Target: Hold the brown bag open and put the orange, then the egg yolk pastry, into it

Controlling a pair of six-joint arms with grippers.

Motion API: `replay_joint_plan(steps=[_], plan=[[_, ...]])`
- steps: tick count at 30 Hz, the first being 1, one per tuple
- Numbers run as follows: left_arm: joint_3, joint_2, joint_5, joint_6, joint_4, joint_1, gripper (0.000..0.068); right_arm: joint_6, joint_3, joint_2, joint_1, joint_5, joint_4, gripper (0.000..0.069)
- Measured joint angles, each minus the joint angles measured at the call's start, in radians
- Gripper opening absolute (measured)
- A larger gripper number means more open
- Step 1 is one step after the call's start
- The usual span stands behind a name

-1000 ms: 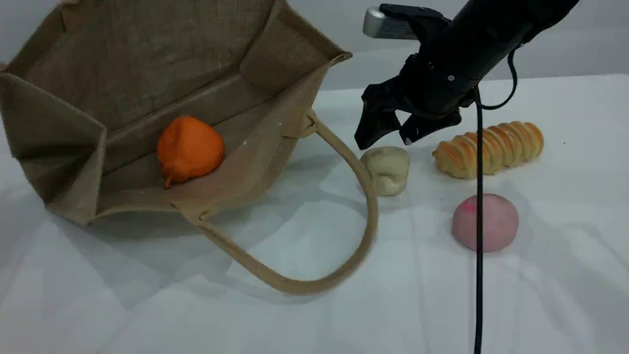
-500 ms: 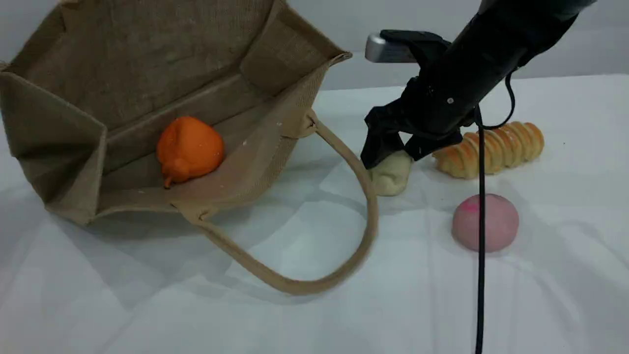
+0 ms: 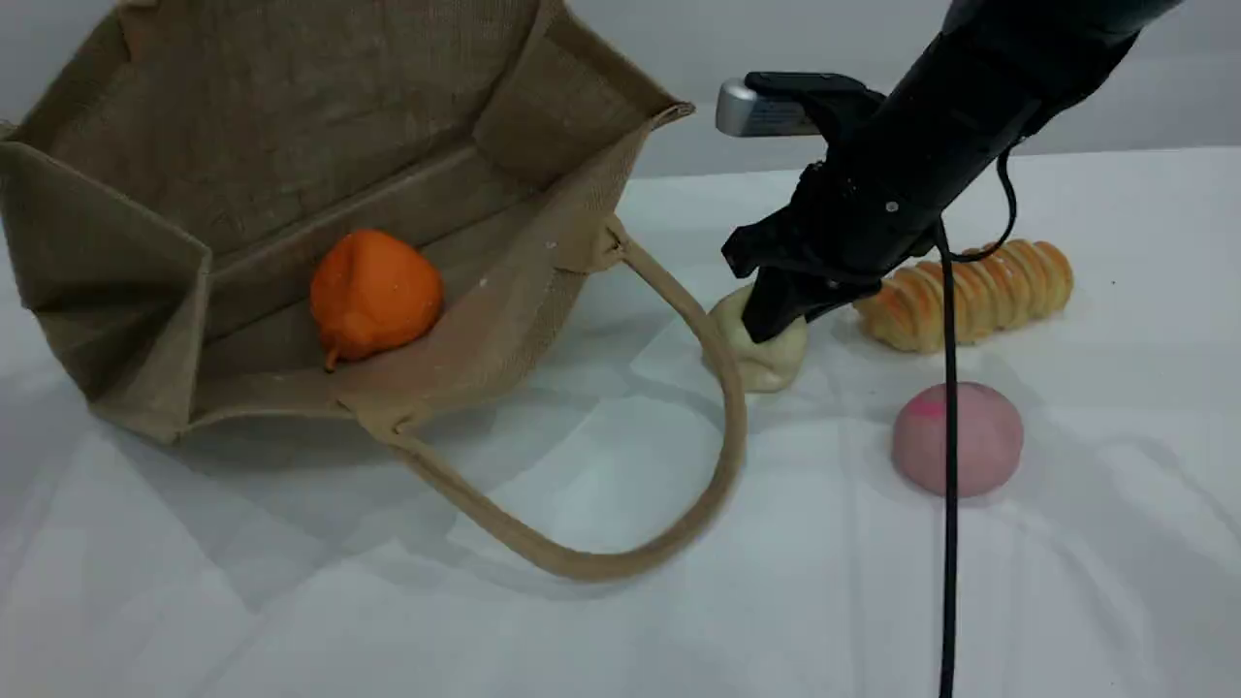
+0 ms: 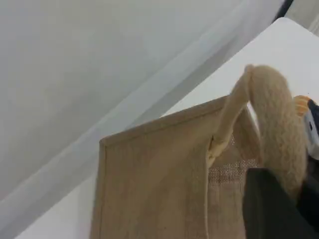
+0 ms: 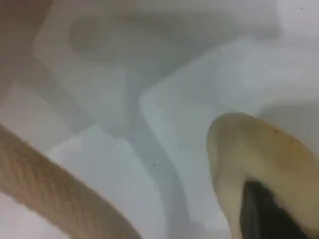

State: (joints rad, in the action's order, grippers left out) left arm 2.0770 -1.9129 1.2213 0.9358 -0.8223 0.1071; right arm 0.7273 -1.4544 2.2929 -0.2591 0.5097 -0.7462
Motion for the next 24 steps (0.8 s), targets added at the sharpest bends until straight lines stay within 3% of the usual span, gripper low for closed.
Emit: replay_joint_plan(steps=[12,20,24], plan=[[0.000,0.000,0.000,0.017,0.000,0.000,0.0090,-0.266,0.070,-0.247,0.002,0.048,0.314,0.0044],[0.000,0.000,-0.001,0.026,0.000,-0.003,0.0090,-0.256,0.287,-0.482,-0.040,-0.116,0.300,0.0042],[0.000,0.000,-0.001,0.029,0.017,-0.040,0.0090,-0.193,0.413,-0.615,-0.103,-0.210,0.267,0.0042]])
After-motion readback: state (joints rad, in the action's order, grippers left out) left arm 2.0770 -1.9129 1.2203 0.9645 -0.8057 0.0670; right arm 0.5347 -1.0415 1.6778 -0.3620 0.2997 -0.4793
